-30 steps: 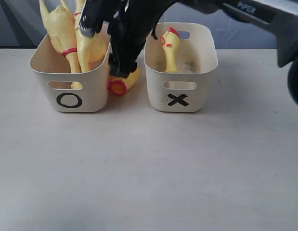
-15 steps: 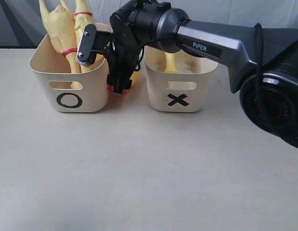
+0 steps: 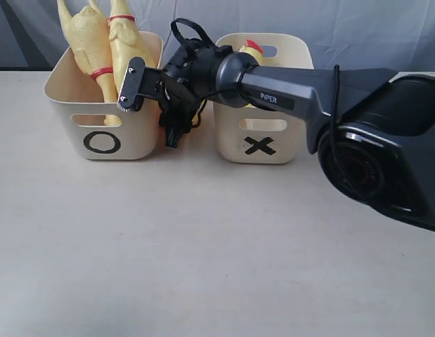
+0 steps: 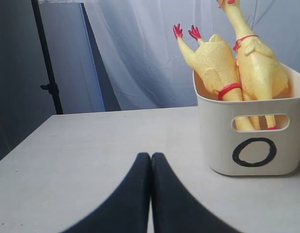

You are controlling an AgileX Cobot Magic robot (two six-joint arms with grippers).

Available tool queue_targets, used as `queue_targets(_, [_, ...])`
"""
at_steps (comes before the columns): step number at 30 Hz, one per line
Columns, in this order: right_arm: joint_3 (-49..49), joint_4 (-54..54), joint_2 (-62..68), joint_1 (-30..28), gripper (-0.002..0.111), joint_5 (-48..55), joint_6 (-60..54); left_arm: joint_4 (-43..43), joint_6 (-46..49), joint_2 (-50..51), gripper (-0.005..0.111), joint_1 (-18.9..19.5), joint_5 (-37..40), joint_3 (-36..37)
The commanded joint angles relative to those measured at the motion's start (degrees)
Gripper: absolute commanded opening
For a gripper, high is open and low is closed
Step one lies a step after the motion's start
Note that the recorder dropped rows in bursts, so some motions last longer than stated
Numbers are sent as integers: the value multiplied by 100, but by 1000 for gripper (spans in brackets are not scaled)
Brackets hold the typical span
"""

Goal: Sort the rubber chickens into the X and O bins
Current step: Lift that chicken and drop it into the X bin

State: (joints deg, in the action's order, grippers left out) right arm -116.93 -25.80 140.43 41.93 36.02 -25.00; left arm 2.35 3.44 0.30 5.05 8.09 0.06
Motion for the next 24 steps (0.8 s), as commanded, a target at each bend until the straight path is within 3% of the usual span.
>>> queue_targets(1, [14, -873, 153, -22, 3, 636, 709, -11, -15, -30, 0, -58, -39, -6])
queue_targets(7, [14, -1255, -115, 5, -1, 1478, 708, -11, -15, -30, 0, -58, -39, -6])
queue_targets(17, [14, -956, -1480, 33, -1, 721, 808, -11, -15, -30, 0, -58, -39, -6])
queue_targets(24, [14, -1482, -2208, -118, -1, 1129, 1175, -11, -15, -30, 0, -58, -39, -6])
